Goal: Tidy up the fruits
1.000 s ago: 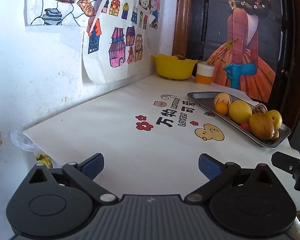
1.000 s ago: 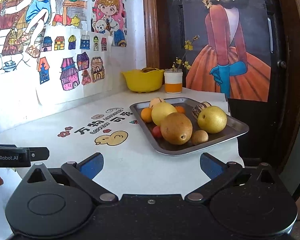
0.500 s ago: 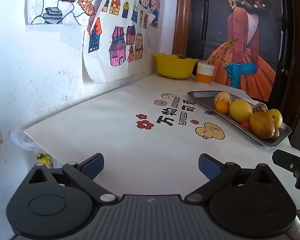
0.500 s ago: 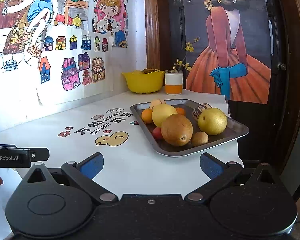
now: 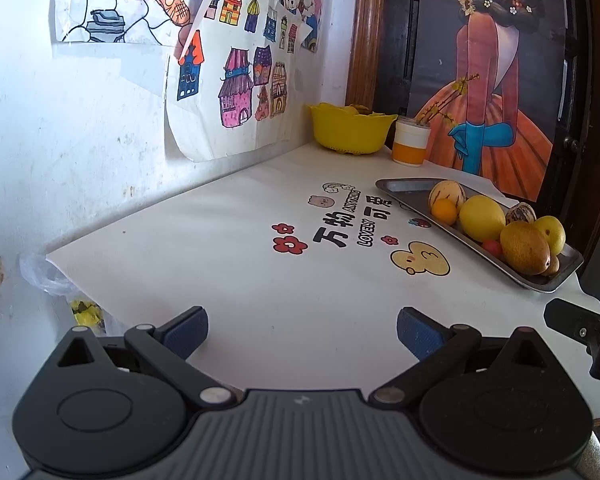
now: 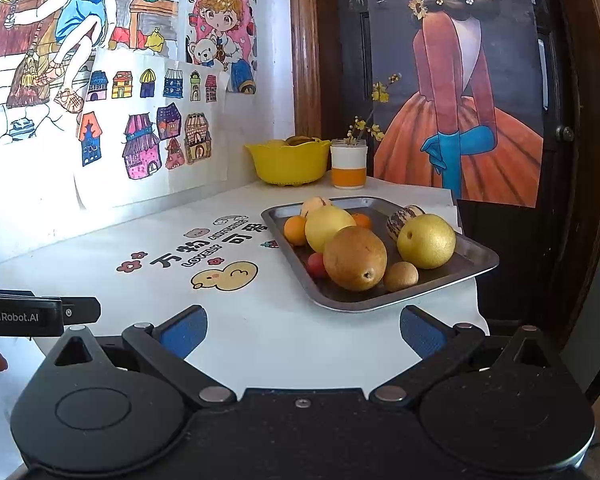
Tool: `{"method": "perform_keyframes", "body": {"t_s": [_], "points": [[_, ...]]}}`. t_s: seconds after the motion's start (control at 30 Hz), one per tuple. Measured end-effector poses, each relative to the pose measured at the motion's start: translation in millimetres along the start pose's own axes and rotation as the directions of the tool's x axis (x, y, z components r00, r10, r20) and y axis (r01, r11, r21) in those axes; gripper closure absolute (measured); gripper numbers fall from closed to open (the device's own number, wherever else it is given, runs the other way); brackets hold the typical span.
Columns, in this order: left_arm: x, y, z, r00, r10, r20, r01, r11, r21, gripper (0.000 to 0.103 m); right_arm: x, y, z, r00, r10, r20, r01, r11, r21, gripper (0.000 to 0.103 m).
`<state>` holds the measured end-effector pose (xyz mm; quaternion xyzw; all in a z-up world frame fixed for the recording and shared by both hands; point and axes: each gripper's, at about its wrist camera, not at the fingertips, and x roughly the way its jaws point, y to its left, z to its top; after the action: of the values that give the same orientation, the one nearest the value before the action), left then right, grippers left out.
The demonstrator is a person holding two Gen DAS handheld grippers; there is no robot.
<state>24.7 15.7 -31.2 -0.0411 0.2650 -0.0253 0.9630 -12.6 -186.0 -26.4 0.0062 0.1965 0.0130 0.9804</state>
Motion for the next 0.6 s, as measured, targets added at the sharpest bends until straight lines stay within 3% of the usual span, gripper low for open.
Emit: {"method": "perform_keyframes", "body": {"t_s": [0.6], "points": [[0.5,0.1,-2.2,1.0,0.001,-0.003,-0.001,1.0,0.002,0.0,1.1,-0.4,-2.6,1.0,0.004,-0.002,-0.004,1.0,0.002,0.001]]}}
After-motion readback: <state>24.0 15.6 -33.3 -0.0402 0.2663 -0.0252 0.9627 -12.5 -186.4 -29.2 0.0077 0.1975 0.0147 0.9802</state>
